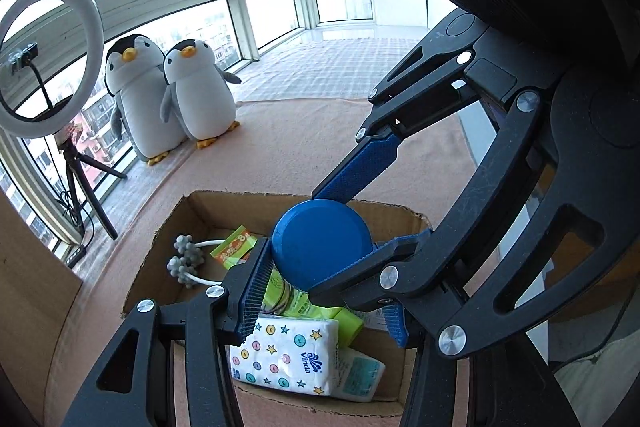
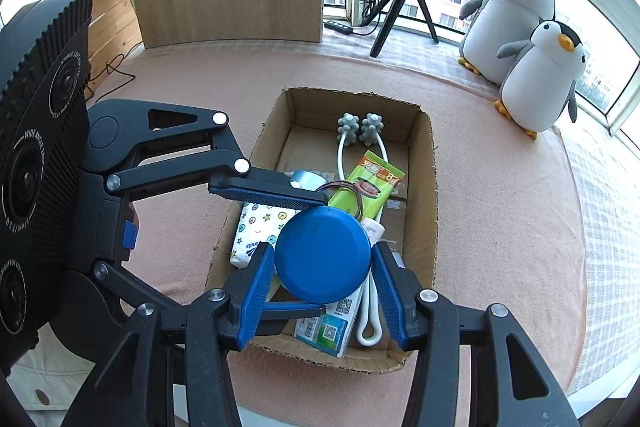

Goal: Organize objects
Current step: 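Carry the blue case with both grippers over the box, then lower the blue case into the box and open both grippers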

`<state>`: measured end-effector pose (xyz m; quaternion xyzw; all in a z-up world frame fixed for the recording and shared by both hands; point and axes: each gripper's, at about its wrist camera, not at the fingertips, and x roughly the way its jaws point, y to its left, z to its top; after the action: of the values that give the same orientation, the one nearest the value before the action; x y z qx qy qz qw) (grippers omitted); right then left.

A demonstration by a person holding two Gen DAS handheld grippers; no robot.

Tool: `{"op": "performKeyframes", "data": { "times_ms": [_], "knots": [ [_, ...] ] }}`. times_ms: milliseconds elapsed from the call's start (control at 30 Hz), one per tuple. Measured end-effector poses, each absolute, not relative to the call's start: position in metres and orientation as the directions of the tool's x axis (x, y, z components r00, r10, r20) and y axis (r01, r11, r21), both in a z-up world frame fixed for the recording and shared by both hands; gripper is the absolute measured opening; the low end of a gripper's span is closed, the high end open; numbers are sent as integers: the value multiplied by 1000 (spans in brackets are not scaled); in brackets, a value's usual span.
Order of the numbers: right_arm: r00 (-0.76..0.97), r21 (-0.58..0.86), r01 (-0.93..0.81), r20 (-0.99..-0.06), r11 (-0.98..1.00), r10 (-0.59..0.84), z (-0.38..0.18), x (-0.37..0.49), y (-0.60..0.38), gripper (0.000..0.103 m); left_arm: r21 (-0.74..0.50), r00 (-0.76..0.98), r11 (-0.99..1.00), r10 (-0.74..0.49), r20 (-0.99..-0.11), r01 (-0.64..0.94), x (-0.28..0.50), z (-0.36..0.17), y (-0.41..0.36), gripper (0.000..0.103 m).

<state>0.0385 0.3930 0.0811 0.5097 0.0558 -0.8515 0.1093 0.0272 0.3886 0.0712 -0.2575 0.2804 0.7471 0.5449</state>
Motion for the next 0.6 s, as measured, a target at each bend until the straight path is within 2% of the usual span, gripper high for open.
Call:
{"op": "performKeyframes", "data": {
  "times_ms": [133, 200, 267, 367, 600],
  "knots": [
    [-455, 26, 242, -880, -970, -137, 79, 35, 395, 46, 137, -272, -252, 648, -712, -958, 21, 68, 392, 55],
    [-455, 18, 242, -881, -970, -130, 76, 33, 395, 47, 152, -295, -272, 626, -722, -950, 20, 65, 392, 61],
    [-464, -29, 248, -881, -968, -93, 72, 33, 392, 47, 176, -327, -295, 611, -721, -939, 19, 63, 389, 72],
    [-480, -19, 228, -872, -973, -96, 72, 35, 395, 47, 162, -338, -327, 608, -719, -931, 17, 62, 376, 77],
    [-510, 1, 187, -855, -982, -98, 77, 35, 400, 47, 133, -381, -425, 577, -722, -895, 9, 61, 333, 79]
  ]
}}
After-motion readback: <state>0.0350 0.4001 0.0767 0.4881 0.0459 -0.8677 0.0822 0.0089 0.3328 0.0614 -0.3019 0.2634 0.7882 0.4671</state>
